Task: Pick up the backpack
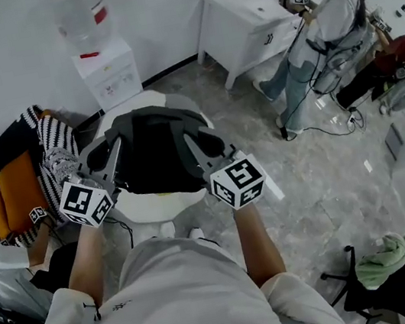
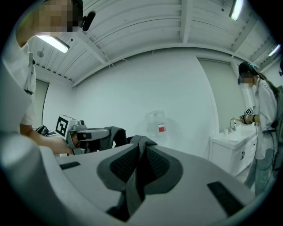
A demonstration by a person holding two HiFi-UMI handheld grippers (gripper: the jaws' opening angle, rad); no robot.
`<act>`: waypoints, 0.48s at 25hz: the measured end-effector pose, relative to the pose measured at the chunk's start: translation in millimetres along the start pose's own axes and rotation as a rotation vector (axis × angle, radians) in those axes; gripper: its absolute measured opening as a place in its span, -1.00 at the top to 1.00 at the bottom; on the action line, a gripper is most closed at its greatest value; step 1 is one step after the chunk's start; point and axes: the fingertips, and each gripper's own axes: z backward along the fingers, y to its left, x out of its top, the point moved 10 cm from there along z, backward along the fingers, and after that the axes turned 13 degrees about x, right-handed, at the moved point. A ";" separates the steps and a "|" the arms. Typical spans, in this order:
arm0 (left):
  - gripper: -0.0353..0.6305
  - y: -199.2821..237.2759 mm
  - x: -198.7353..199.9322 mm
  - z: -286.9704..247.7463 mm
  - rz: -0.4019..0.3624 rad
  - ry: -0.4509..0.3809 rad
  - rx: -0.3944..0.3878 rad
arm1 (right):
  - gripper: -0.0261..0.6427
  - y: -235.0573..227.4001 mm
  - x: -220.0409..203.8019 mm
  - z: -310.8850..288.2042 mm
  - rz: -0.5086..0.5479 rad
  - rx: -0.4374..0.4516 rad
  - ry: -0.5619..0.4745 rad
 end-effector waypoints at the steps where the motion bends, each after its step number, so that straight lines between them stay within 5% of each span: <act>1: 0.81 -0.6 0.6 -0.3 0.001 -0.003 0.006 | 0.80 0.6 0.9 -0.3 0.000 -0.006 0.000; 12: 0.81 9.1 0.2 -16.8 0.003 -0.045 0.026 | 0.80 -8.9 8.1 -14.4 0.011 -0.028 -0.013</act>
